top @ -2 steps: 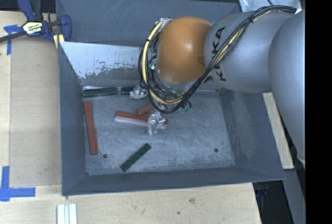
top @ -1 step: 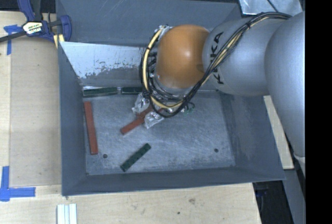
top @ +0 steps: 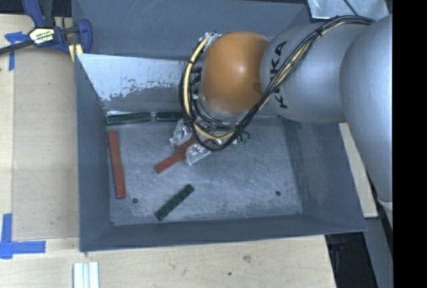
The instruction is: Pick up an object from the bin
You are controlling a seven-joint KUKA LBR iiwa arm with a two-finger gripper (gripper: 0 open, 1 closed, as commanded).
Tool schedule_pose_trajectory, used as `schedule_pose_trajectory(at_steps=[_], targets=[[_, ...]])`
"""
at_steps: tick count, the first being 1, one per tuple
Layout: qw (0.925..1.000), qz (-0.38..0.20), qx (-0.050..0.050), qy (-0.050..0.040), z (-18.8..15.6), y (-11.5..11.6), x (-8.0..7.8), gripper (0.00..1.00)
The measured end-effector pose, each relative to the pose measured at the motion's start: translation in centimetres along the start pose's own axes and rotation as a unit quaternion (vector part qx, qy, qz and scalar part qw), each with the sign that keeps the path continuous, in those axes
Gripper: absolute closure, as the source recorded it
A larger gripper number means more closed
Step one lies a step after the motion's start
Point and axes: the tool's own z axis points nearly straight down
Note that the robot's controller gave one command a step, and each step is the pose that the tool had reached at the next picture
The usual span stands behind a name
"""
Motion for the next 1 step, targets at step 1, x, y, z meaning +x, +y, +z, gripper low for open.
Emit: schedule_pose_trajectory(at_steps=[1], targets=[[1.0,0.003,0.0,0.0026,-14.18,0.54,-0.05,1.0]])
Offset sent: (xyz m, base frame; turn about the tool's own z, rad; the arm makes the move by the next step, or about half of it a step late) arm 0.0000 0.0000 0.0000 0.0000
